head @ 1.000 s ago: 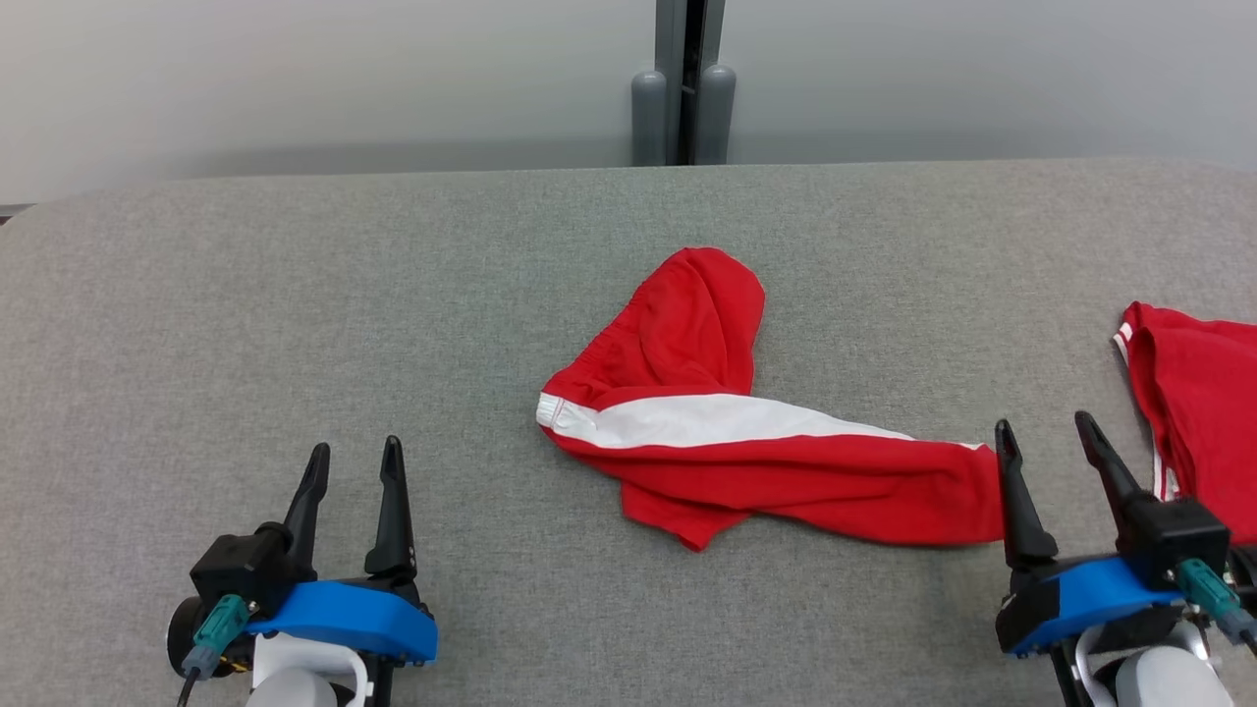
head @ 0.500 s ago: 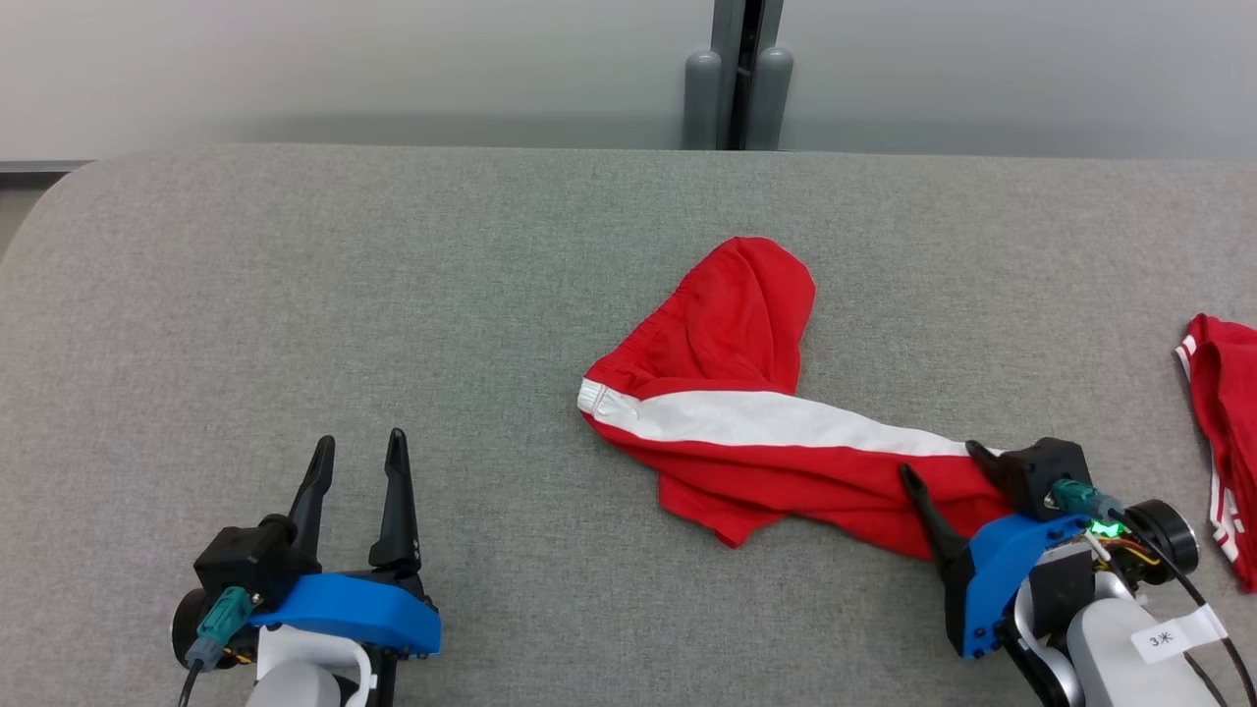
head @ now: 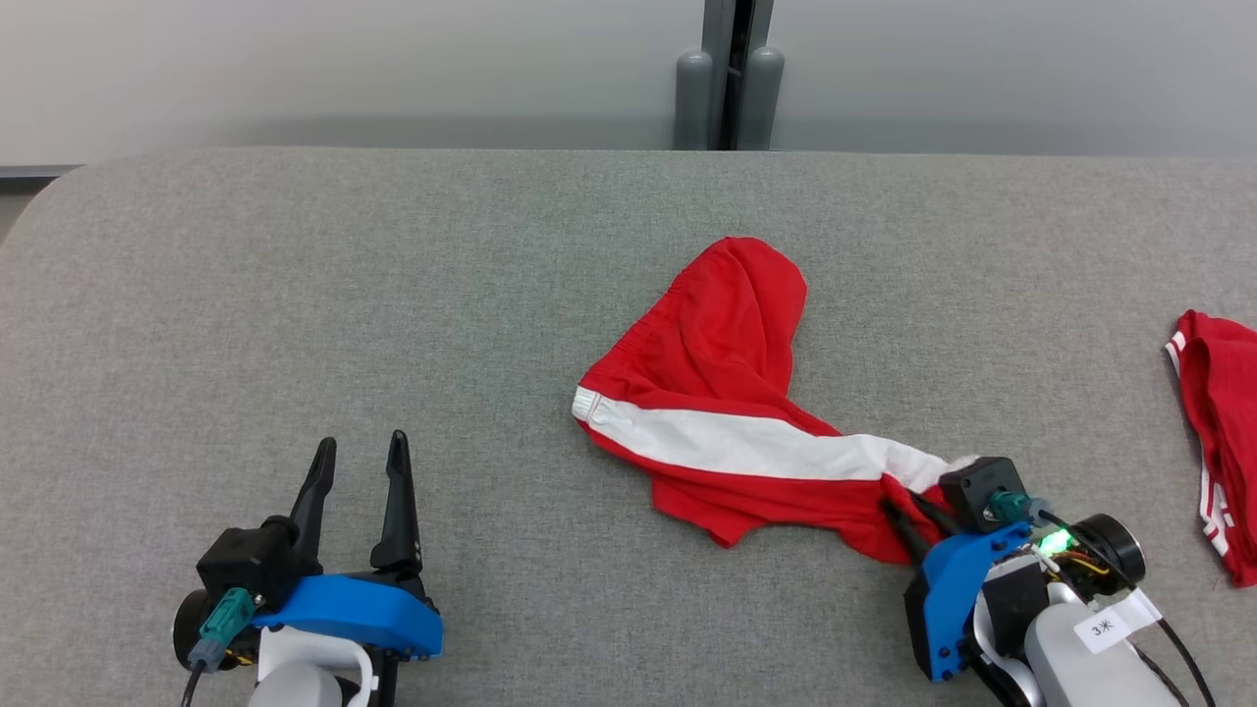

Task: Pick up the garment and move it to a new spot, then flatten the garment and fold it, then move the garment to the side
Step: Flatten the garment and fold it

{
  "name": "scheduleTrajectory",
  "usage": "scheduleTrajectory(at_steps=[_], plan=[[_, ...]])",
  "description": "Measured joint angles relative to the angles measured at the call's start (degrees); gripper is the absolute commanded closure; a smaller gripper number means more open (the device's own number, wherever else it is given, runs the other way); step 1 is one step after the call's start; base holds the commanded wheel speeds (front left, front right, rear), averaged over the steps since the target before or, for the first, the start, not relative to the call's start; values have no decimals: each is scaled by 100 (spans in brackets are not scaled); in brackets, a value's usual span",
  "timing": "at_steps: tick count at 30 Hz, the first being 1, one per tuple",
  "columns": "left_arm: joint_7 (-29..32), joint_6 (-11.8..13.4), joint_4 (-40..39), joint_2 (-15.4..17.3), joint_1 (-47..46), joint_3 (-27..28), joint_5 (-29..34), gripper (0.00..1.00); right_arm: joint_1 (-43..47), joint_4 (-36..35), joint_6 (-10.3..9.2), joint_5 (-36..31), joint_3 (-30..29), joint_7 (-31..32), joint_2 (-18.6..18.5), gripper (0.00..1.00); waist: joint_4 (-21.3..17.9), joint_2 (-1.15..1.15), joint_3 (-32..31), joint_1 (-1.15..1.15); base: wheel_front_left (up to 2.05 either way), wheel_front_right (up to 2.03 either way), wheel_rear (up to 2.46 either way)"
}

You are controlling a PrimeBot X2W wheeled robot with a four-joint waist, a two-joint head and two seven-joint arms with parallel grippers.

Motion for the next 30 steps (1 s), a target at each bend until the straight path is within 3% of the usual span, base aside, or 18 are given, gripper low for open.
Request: scheduleTrajectory(at_steps=[6,10,19,20,21,22,23,30], plan=[[0,0,2,-3,8,3,11,0,-417,59,3,-740,-488,-1012,93,100,-46,0,-16,0,0,0,0],[0,0,20,-3,9,-13,16,0,-560,-74,0,-1443,-955,-1696,411,100,-74,0,-49,0,0,0,0],[0,-1,46,-11,13,-54,14,0,130,400,0,-2162,-1451,-2313,787,100,-100,0,-40,0,0,0,0],[0,-1,46,-10,13,-48,13,0,180,444,0,-2172,-1482,-2348,814,89,-110,0,-34,0,0,0,0],[0,-1,46,-10,13,-43,13,0,213,471,0,-2164,-1530,-2375,835,63,-124,0,-29,1,0,0,0],[0,-1,46,-8,13,-38,13,0,232,483,0,-2136,-1567,-2415,847,28,-139,0,-25,1,0,0,0],[0,-2,48,-7,13,-37,13,0,249,488,0,-2086,-1589,-2419,849,0,-153,0,-26,0,0,0,0],[0,-2,38,-2,10,-52,16,0,318,119,0,-1410,-1477,-2482,868,0,-231,0,-90,0,0,0,0]])
